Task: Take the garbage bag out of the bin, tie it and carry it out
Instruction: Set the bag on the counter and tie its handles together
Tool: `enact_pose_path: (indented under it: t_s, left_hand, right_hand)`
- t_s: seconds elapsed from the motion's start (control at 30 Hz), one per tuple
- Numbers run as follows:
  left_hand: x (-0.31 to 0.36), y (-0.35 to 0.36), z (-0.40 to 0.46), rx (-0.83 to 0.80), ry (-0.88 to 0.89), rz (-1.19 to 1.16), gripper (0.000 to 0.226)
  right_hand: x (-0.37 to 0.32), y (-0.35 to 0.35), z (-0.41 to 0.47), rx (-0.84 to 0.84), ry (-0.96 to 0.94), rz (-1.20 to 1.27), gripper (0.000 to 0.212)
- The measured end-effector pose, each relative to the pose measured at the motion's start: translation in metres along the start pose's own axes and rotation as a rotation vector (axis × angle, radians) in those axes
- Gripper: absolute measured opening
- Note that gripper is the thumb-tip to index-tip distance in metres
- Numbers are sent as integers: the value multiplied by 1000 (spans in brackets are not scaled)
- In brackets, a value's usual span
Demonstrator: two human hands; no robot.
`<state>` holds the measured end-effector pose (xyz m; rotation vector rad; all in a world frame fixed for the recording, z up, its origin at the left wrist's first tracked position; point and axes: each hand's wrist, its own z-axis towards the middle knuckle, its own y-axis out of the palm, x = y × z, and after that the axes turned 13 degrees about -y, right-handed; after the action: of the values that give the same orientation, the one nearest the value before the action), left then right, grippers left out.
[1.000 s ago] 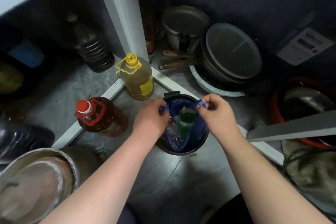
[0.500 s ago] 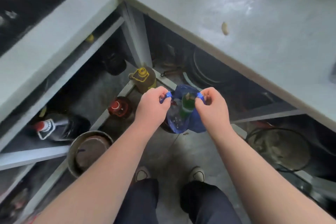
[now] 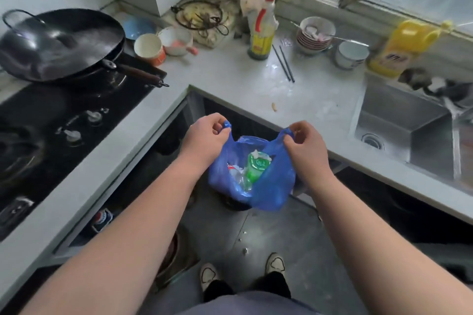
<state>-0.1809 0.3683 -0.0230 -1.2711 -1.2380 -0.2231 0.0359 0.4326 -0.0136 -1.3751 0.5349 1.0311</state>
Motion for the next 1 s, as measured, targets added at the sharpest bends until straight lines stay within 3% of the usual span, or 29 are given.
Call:
enact_pose_path:
  t_s: [0.2, 0.3, 0.5, 0.77, 1.0]
  left_hand:
    - [32, -35, -2, 3, 119, -33, 12]
    - [55, -49, -2, 1, 157, -50, 2]
    - [103, -57, 5, -6, 270, -79, 3]
    - [197, -29, 36, 48, 466, -86, 6]
    - [269, 18, 99, 69, 480, -74, 1]
  right_hand:
    - [-46, -26, -5, 81, -76, 15, 14]
    - [-67, -39, 0, 124, -117, 47, 11]
    - [-91, -67, 19, 227, -175, 66, 11]
    - [-98, -126, 90, 347, -269, 90, 7]
    - [-62, -169, 176, 378, -295, 110, 9]
